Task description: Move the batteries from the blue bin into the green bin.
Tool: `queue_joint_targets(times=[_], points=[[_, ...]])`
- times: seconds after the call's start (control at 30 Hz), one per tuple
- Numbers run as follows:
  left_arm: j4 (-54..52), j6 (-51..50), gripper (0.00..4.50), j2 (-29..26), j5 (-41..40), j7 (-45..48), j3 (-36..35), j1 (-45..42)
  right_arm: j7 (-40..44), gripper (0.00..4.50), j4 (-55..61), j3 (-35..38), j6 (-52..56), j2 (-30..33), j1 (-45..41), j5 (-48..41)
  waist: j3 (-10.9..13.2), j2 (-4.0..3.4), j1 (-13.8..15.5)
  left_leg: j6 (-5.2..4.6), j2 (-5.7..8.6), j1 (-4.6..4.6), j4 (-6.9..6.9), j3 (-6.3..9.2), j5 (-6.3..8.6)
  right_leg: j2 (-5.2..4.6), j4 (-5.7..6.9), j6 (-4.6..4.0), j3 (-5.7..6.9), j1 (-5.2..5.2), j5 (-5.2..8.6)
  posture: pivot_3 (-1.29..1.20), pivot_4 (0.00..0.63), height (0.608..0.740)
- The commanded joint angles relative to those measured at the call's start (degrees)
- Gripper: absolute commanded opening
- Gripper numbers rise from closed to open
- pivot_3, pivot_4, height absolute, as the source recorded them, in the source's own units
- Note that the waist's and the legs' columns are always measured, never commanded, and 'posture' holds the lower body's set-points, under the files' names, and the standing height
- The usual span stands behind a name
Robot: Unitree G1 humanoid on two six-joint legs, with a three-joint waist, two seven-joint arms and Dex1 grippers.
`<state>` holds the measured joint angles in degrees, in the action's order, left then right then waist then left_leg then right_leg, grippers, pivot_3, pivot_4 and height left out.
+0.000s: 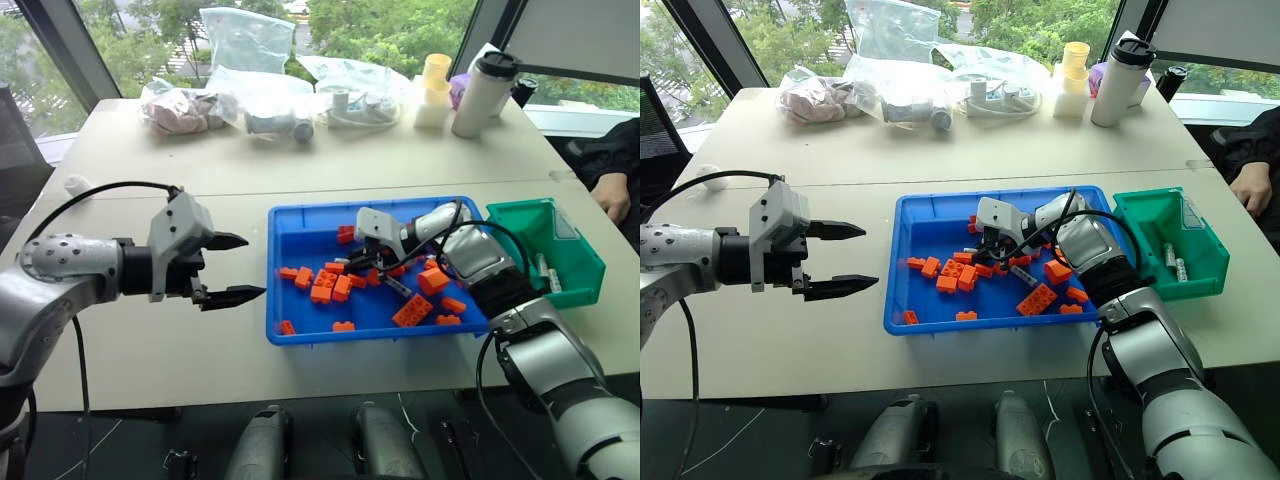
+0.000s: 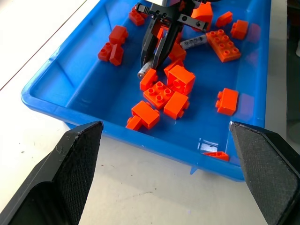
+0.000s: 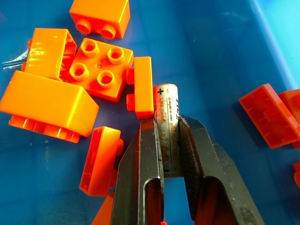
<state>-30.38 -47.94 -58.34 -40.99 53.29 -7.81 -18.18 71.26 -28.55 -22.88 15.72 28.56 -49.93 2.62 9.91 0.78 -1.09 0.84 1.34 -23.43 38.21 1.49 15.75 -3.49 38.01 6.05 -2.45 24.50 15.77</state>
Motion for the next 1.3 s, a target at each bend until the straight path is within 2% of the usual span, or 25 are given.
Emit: queue_joint_targets(times=[0.03,0.17,0.27,0.33,0.4,0.5,0.57,0.67,0.8,0.93,1.07,1.3], points=[[-0.89,1.16,4.50,0.01,0.32,0.08,-0.68,0.04,-0.36,0.02,1.67,1.68,0.58,0.00,-1.09,-0.33,0.00,0.00,0.00,0.00,0.00,0.00,0.00,0.00,0.00,0.00,0.00,0.00,0.00,0.00,0.00,0.00,0.150,0.740],[-0.82,1.14,4.50,0.48,0.15,0.41,-0.44,-0.31,-1.79,0.02,4.55,4.36,2.29,0.79,-1.69,-1.47,0.00,0.00,0.01,0.00,0.00,0.00,0.00,0.00,0.00,0.00,0.00,0.00,0.00,0.00,0.00,0.00,0.150,0.740],[-0.63,1.26,4.50,1.84,-0.46,0.24,-0.22,-1.58,-4.51,0.02,8.83,8.99,6.95,2.46,-1.53,-3.51,0.01,-0.02,0.19,0.00,0.00,0.00,0.00,0.00,0.00,-0.04,0.00,0.00,0.00,0.00,0.00,0.00,0.150,0.740],[0.71,1.72,4.50,4.95,-1.03,-1.01,0.10,-4.09,-7.07,0.02,13.93,14.79,12.46,3.95,-0.64,-6.95,0.01,-0.02,0.53,0.00,0.01,-0.01,0.00,0.01,0.00,-0.06,-0.01,0.00,0.00,0.00,0.00,0.00,0.150,0.740],[3.46,1.99,4.50,10.12,-1.58,-3.10,1.49,-8.65,-11.46,0.02,20.82,24.00,19.57,7.27,1.86,-10.54,0.01,-0.02,1.25,0.00,0.06,-0.02,0.01,0.05,0.00,-0.09,-0.02,0.00,0.05,-0.04,0.00,0.00,0.150,0.740],[5.93,1.81,4.50,15.52,-2.70,-2.76,4.06,-13.36,-17.40,0.02,27.43,32.84,27.71,12.53,6.99,-11.60,-0.01,0.03,2.01,0.00,0.12,-0.04,0.05,0.07,0.00,-0.14,-0.04,0.01,0.08,-0.08,-0.01,0.00,0.150,0.740],[8.17,3.67,4.50,17.39,-0.05,-1.03,7.76,-15.89,-21.16,0.02,30.40,37.37,32.82,15.31,10.79,-11.84,-0.05,0.08,1.90,-0.02,0.15,-0.04,0.03,0.08,0.01,-0.17,-0.07,0.01,0.08,-0.12,-0.01,0.00,0.150,0.740],[12.24,7.20,4.50,19.21,4.04,1.76,12.47,-18.89,-26.09,0.02,33.67,42.75,34.97,18.50,16.80,-10.80,-0.05,0.05,1.30,-0.02,0.12,0.00,0.02,0.00,0.01,-0.11,-0.09,0.01,0.01,-0.13,-0.01,0.00,0.150,0.740],[15.71,10.66,4.50,20.13,7.50,5.23,15.72,-20.64,-29.38,0.02,36.67,47.24,36.95,21.29,23.85,-11.07,-0.06,-0.05,0.01,-0.03,0.05,0.06,-0.03,-0.07,0.00,0.00,0.00,0.01,-0.06,-0.09,0.00,0.00,0.150,0.740],[17.50,12.91,4.50,20.07,9.90,7.57,17.37,-20.75,-31.62,0.02,36.46,48.85,39.71,23.27,30.33,-10.86,-0.07,-0.05,0.03,-0.03,-0.01,0.08,-0.03,-0.08,0.00,0.10,0.00,0.01,-0.08,-0.08,0.00,0.00,0.150,0.740],[18.12,13.54,4.50,20.84,10.90,7.92,17.52,-20.64,-35.32,0.02,33.50,49.05,39.90,22.79,30.11,-10.94,-0.07,-0.06,0.16,-0.03,0.01,0.07,0.01,-0.10,0.00,0.07,0.01,0.01,-0.09,-0.10,0.00,0.00,0.150,0.740],[17.66,13.31,4.50,21.05,12.09,8.30,17.18,-20.40,-37.41,3.51,29.48,47.33,37.51,23.77,27.78,-11.34,-0.07,-0.06,0.26,-0.03,0.01,0.07,0.01,-0.09,0.00,0.07,0.01,0.01,-0.09,-0.10,0.00,0.00,0.150,0.740]])
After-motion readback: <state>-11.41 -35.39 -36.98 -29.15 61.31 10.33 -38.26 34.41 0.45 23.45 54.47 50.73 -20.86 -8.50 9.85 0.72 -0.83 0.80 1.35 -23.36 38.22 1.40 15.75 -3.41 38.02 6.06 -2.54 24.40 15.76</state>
